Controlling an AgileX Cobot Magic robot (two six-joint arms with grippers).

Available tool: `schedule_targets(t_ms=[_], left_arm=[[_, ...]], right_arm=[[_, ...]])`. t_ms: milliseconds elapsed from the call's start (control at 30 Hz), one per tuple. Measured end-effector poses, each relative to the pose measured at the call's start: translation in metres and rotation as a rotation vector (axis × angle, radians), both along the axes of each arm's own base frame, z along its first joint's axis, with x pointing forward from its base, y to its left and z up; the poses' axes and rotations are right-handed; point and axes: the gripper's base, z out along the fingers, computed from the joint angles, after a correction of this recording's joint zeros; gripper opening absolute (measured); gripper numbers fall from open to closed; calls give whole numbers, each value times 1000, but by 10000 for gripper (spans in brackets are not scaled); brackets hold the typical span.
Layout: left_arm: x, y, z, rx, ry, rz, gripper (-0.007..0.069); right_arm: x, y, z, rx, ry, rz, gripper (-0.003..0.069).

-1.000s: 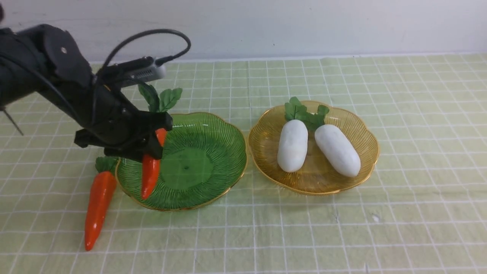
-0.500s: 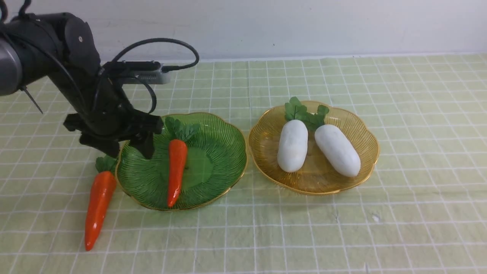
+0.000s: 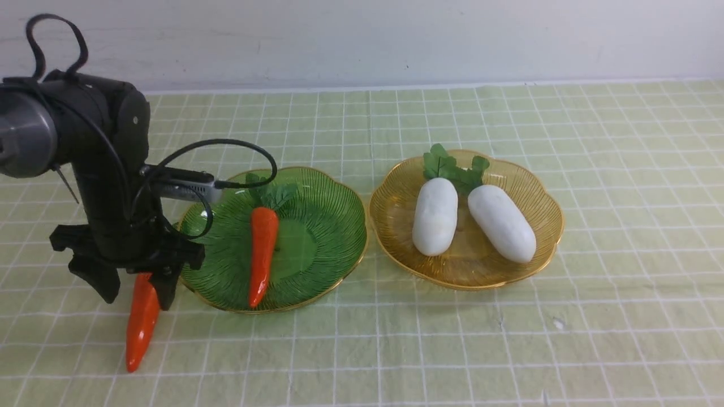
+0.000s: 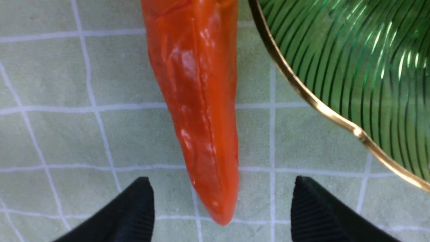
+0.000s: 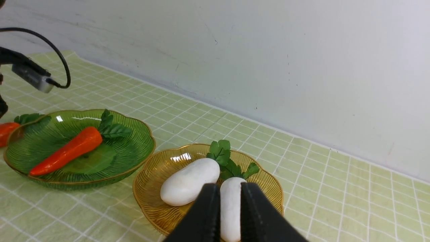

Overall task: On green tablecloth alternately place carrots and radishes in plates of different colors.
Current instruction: 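Pick up the carrot and put it on the nearest plate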

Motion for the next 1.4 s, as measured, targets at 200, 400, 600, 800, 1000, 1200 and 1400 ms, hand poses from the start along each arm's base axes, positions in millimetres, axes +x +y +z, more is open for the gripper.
schedule_targets(t_ms=[200,400,600,800,1000,1200,1400], left_arm=[[5,2,-23,30,58,-16,454],[6,4,-35,52,96,-32,248],[7,21,-32,135,97,-45,192],[3,48,-1,185,8,36,192],[-8,44,33,92,-84,94,192],[-12,9,52,-112,-125,90,192],[-2,-38,47,-247,-232,25,192]], right_arm=[[0,0,0,0,0,0,86],[0,0,0,1,0,0,86],[0,0,0,3,1,0,86],[0,0,0,3,1,0,86],[0,0,0,3,1,0,86],[0,0,0,3,1,0,86],[0,0,0,3,1,0,86]])
